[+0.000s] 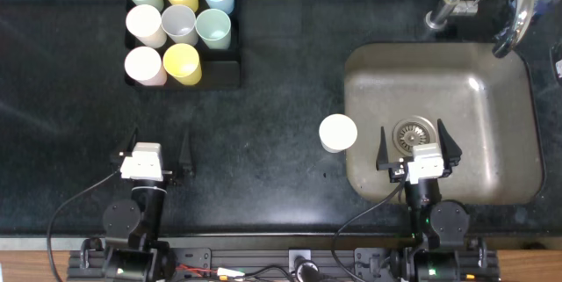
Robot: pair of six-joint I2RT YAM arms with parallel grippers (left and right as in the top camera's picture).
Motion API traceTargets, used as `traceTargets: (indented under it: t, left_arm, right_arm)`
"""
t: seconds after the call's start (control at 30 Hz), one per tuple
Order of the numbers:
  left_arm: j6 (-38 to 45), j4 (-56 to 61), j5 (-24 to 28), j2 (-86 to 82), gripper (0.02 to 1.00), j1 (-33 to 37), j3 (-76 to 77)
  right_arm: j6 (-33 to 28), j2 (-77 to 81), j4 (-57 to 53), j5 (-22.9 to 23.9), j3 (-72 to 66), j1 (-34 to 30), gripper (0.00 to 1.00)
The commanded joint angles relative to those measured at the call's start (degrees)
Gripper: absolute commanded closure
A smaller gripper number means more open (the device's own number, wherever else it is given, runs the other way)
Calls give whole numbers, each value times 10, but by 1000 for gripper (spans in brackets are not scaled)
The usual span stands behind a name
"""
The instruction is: Store Cups
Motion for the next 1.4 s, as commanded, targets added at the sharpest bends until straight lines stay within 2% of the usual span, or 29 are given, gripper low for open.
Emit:
traceTargets:
  t: [0.03, 0.2, 0.37, 0.53, 0.7, 0.83, 0.97, 1.17, 1.4]
  left_arm:
    - [11, 2, 8, -7, 18, 0, -5]
    - [11, 2, 8, -7, 18, 0, -5]
    - [11, 2, 8, -7, 18, 0, -5]
    - [11, 2, 8, -7, 18, 0, -5]
    - [11, 2, 8, -7, 18, 0, -5]
    - [11, 2, 8, -7, 18, 0, -5]
    - [11, 2, 8, -7, 18, 0, -5]
    - [11, 2, 8, -7, 18, 0, -5]
    - [11, 2, 8, -7, 18, 0, -5]
  right_arm:
    - [5, -3, 3, 12, 2, 3, 3]
    - [5, 17, -51, 22, 118, 4, 3]
    - [19, 154, -297, 1, 346, 4, 5]
    - [79, 386, -562, -50, 556, 4, 3]
    - [78, 600, -707, -95, 667, 4, 3]
    - [74, 723, -754, -96, 709, 12, 3]
    - [18, 797, -764, -94, 723, 36, 5]
    - [12, 852, -758, -90, 724, 68, 5]
    - [13, 901, -763, -78, 766, 75, 3]
